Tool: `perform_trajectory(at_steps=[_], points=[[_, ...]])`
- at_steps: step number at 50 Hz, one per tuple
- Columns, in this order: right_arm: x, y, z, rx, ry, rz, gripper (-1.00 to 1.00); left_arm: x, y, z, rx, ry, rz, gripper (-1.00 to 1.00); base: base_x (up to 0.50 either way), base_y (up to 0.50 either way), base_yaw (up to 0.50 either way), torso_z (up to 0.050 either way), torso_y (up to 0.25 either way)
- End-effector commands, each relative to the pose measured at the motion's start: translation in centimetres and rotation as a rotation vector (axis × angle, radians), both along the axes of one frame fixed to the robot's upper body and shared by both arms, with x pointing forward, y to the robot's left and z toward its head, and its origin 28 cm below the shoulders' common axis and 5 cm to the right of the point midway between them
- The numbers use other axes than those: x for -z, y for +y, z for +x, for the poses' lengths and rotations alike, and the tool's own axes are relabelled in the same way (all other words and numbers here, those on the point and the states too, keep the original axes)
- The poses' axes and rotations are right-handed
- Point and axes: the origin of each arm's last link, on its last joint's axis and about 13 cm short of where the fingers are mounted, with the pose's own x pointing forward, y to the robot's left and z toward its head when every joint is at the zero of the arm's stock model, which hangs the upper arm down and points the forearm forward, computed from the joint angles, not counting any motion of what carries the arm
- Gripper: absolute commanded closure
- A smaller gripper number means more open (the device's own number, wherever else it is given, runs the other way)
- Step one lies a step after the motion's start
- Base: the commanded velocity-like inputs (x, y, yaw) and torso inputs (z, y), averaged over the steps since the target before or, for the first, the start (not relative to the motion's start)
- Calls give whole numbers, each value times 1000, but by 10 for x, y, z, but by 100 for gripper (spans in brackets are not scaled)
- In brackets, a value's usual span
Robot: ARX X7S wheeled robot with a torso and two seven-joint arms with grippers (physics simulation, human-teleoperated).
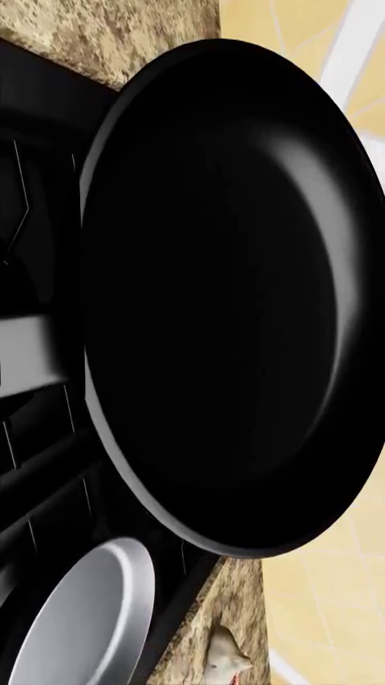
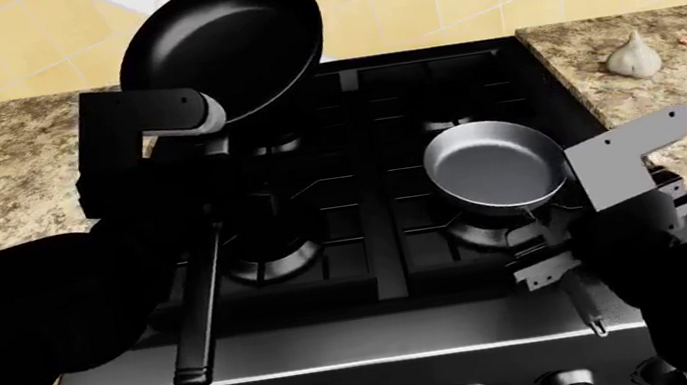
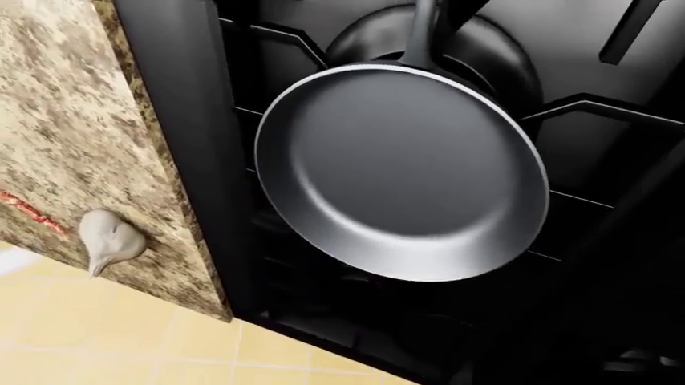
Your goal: Place both pans onto different burners. Then place the garlic and the kebabs on different pans.
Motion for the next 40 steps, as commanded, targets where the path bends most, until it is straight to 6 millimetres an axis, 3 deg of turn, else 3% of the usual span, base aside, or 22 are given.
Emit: perform_trajectory(at_steps=[1, 8, 24, 40], points=[[-18, 0, -5, 16, -57, -3, -100, -15, 5, 2, -48, -87, -29, 100, 0, 0, 0, 0, 0], [-31, 1, -15, -4, -94, 11, -100, -17, 3, 1, -47, -86, -19, 100, 0, 0, 0, 1, 3], [-40, -1, -21, -26, -129, 77, -100, -16, 1, 1, -46, -64, 4, 100, 0, 0, 0, 1, 3], [-55, -3, -27, -16, -164, 130, -100, -12, 2, -9, -66, 63, 72, 100, 0, 0, 0, 1, 3]])
